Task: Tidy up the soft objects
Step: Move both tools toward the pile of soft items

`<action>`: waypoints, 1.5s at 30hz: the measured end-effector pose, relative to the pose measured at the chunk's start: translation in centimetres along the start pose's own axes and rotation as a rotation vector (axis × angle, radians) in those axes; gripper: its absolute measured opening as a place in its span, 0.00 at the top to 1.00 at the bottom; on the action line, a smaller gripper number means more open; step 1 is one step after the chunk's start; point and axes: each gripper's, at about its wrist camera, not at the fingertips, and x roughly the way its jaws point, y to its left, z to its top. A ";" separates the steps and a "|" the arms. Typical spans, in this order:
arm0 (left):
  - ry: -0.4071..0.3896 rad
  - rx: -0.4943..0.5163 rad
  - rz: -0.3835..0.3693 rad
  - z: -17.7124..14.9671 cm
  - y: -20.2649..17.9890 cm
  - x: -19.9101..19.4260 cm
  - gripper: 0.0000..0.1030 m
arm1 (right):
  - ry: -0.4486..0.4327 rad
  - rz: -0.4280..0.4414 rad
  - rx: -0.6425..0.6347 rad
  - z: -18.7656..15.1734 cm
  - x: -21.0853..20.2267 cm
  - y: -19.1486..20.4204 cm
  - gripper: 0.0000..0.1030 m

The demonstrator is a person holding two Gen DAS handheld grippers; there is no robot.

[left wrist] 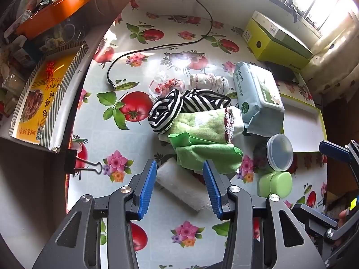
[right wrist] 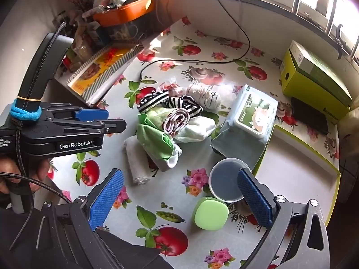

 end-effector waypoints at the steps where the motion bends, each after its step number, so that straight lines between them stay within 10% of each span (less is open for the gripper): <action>1: 0.001 -0.003 -0.003 0.0 0.0 0.0 0.57 | 0.001 0.002 0.000 0.1 0.0 0.0 0.00; 45: 0.017 -0.034 -0.020 0.4 1.0 0.9 0.57 | 0.033 -0.037 -0.064 0.5 1.1 0.2 0.16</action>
